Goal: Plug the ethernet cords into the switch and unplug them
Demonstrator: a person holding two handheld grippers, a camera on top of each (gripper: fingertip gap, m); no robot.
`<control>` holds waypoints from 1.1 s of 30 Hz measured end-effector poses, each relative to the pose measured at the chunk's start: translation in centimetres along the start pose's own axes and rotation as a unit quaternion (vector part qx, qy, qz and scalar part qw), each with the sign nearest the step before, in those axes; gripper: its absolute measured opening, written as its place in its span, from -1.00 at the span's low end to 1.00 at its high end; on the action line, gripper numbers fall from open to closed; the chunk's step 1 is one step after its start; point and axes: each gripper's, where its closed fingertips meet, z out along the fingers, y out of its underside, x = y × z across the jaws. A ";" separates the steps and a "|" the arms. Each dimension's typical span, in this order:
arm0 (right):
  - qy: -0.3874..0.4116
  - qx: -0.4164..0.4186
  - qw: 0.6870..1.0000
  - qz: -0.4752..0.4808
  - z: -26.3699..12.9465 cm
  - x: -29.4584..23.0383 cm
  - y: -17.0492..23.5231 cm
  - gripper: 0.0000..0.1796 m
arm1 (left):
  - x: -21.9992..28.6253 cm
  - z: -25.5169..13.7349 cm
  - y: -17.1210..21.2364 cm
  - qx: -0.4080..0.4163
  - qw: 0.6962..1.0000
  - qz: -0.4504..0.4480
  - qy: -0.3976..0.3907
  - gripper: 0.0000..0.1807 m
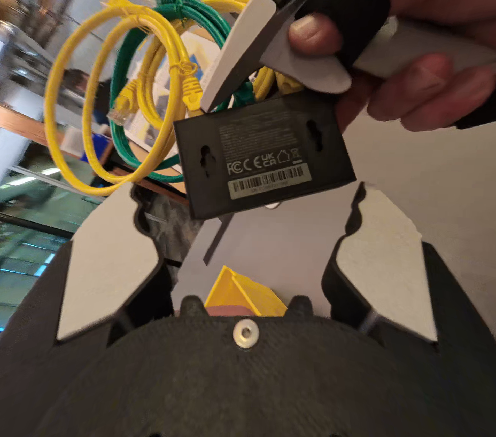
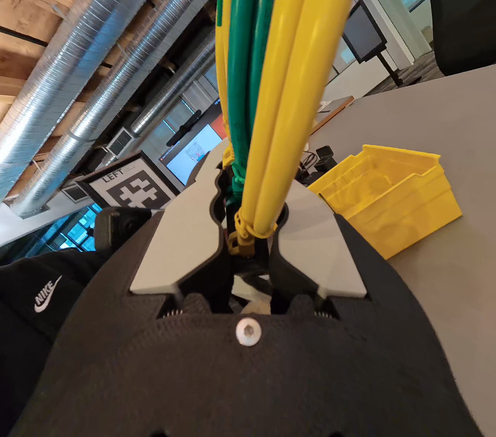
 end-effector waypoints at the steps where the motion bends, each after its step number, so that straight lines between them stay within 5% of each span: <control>1: -0.006 0.006 1.000 0.005 0.1 -0.3 0.0 -0.64 | 0.0 -0.1 -0.3 0.014 1.000 0.007 -0.008 0.44; 8: -0.046 0.028 0.998 0.037 1.2 -1.7 0.4 -0.64 | -0.2 -1.1 -2.3 0.098 0.993 0.011 -0.060 0.34; 20: -0.086 0.045 0.994 0.057 1.6 -2.9 0.6 -0.63 | -0.7 -2.8 -4.6 0.182 0.982 -0.033 -0.023 0.43; 26: -0.097 0.070 0.991 0.054 1.0 -3.3 -0.1 -0.63 | -0.6 -3.1 -4.9 0.195 0.980 -0.028 -0.032 0.23; 33: -0.109 0.078 0.989 0.064 1.2 -3.8 0.0 -0.63 | -0.9 -3.6 -5.3 0.195 0.980 -0.015 -0.030 0.23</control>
